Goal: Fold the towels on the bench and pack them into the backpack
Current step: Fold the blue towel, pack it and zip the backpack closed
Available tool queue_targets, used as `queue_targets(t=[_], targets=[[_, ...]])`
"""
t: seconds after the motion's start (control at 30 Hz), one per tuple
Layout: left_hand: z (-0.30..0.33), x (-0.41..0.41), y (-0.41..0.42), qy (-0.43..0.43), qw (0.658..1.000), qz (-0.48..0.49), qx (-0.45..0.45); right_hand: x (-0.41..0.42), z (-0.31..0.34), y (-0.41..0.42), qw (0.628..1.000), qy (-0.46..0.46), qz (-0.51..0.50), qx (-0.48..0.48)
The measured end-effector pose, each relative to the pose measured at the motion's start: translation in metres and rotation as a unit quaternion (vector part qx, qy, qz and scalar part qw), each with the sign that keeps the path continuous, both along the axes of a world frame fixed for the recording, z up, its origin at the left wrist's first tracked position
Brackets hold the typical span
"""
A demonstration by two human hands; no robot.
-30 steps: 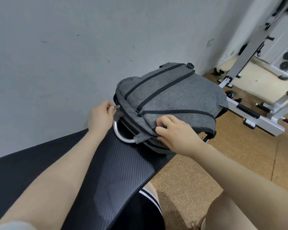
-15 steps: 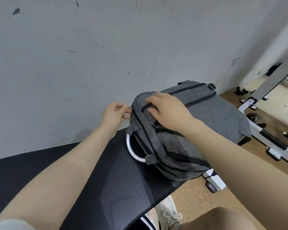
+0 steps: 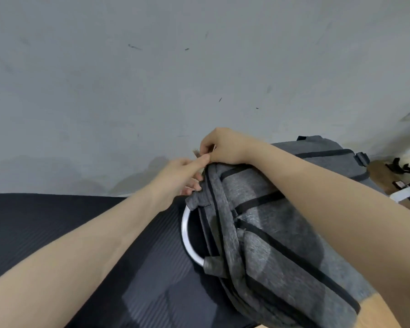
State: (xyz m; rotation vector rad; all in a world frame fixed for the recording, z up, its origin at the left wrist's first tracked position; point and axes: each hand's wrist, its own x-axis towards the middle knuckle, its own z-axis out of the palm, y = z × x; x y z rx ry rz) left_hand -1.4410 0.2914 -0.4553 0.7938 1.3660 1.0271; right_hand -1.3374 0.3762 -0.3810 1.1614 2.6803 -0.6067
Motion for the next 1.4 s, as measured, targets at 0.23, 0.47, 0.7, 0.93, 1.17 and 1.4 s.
queue_targets(t=[0.23,0.47,0.7,0.93,1.17,1.4], targets=[[0.002,0.002,0.014,0.071,0.994,-0.087,-0.004,-0.021,-0.006,0.012,0.997,-0.052,-0.038,0.034],[0.004,-0.012,0.014,0.117,0.987,-0.113,-0.017,0.043,0.008,0.058,0.959,0.026,-0.280,-0.025],[0.029,0.027,0.081,0.317,0.934,-0.145,0.080,0.040,0.012,0.068,0.961,0.048,-0.269,-0.047],[0.027,0.010,0.093,0.423,0.876,-0.154,0.171,0.047,0.005,0.082,0.952,-0.009,-0.306,-0.025],[0.031,-0.011,0.085,0.474,0.859,-0.063,0.183,0.052,0.027,0.039,0.958,0.155,-0.228,0.076],[0.054,0.012,-0.017,0.442,0.769,-0.283,0.365,0.149,0.003,-0.086,0.964,0.063,-0.019,0.257]])
